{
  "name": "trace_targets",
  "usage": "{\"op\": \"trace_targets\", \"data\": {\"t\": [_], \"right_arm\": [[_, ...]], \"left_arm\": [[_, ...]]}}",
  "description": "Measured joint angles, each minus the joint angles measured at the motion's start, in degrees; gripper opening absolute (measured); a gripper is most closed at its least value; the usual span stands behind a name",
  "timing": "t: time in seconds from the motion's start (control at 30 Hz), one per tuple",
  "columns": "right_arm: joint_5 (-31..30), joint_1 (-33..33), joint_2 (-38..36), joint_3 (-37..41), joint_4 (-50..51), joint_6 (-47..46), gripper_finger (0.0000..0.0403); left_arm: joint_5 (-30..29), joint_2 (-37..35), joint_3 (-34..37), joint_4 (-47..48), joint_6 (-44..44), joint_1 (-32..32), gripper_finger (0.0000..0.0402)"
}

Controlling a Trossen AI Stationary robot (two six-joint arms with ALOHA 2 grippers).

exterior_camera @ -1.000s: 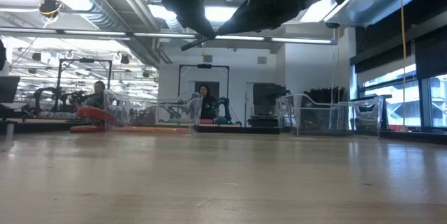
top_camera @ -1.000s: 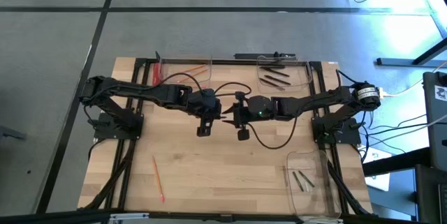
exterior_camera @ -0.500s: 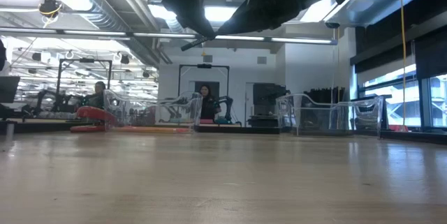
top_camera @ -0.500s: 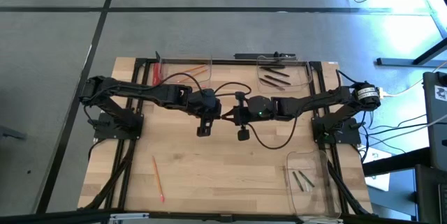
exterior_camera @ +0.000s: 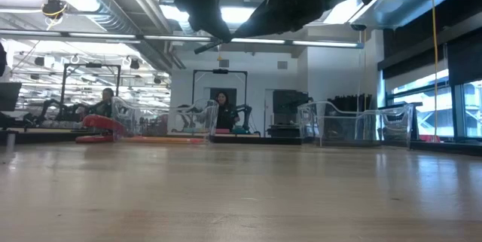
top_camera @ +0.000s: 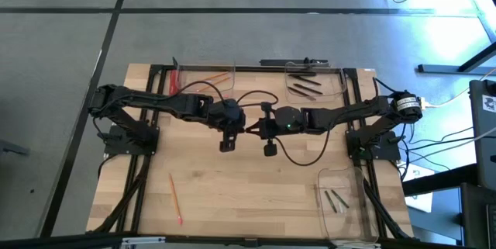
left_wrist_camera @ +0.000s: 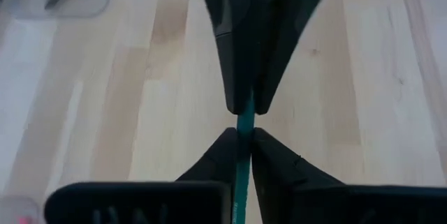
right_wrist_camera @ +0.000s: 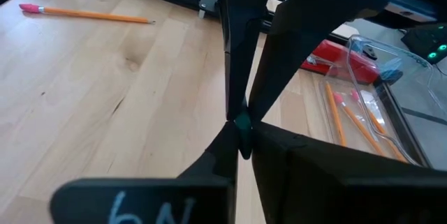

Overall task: Sort crayons/erasers/pens/pencils in bins
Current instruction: Put the green crayon into the bottom transparent bin

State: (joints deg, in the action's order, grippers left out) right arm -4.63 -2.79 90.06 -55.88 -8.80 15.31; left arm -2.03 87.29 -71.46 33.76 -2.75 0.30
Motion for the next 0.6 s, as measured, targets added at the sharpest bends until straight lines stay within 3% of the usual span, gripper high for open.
{"op": "trace_targets", "data": {"t": [0.6], "right_arm": [[0.3, 0.0, 0.0, 0.0, 0.0, 0.0, 0.0026]], "left_arm": [[-0.1, 0.0, 0.0, -0.4, 0.2, 0.1, 0.0122]]}}
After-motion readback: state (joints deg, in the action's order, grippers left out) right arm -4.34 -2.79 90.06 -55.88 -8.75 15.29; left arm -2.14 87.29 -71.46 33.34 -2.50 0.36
